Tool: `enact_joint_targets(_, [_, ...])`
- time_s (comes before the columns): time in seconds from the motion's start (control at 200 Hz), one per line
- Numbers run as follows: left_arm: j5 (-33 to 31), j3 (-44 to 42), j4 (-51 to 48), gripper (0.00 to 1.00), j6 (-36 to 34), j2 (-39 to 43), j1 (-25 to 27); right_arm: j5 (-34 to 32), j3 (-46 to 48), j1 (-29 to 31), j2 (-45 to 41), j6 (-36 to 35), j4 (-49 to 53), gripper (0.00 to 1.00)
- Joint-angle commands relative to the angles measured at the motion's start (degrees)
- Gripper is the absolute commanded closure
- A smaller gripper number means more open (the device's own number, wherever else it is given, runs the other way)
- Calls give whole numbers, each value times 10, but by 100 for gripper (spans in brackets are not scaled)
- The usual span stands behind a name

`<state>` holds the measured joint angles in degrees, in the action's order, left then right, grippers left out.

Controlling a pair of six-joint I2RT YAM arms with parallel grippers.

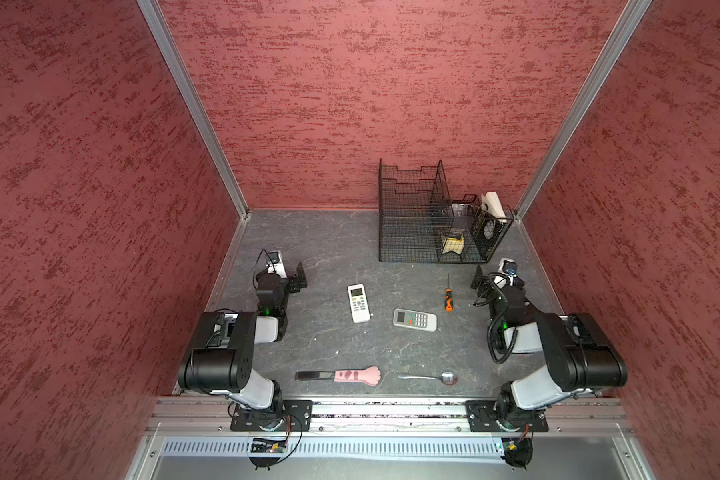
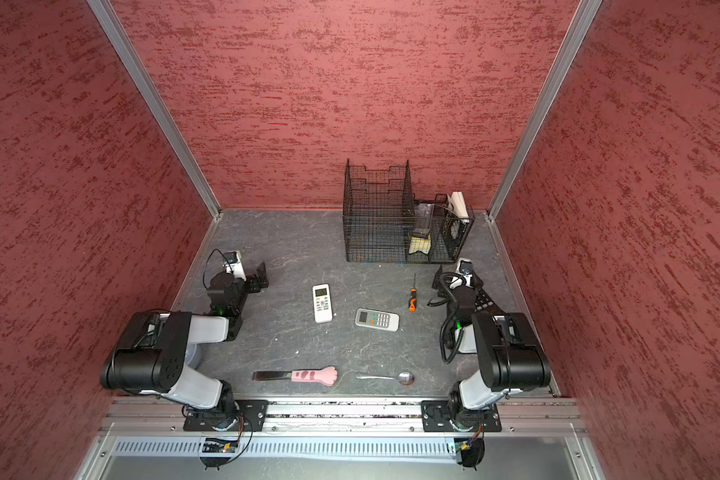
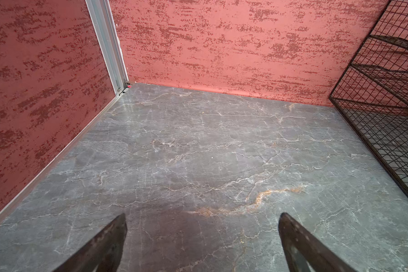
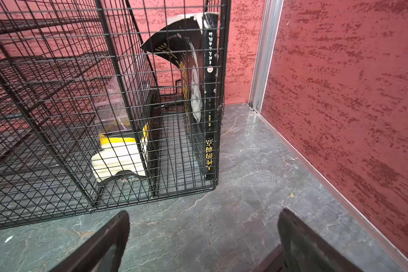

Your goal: Unload the batteries from the remote control

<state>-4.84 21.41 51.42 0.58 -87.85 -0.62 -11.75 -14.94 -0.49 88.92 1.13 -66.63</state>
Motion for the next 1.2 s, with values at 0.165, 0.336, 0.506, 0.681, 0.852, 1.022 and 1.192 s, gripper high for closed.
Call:
enact_joint_targets(0.165, [0,-3,11,0,3,-1,0,8,-2,-2,0,3,-22,1])
enact_joint_targets(0.336, [0,-3,11,1,3,-1,0,8,-3,-2,0,3,-22,1])
enact_joint_targets(0.506, [0,-3,11,1,2,-1,0,8,-3,-1,0,3,-22,1])
enact_joint_targets(0.681, [0,-3,11,1,2,-1,0,8,-2,-2,1,3,-22,1])
enact_joint_targets(0.852, [0,-3,11,1,3,-1,0,8,-3,-1,0,4,-21,1])
enact_joint_targets(1.022, [0,-3,11,1,3,-1,0,9,-4,-2,0,4,-19,1])
enact_joint_targets(1.192, [-29,2,-21,1,18,20,-1,1,2,-1,-10,4,-28,1])
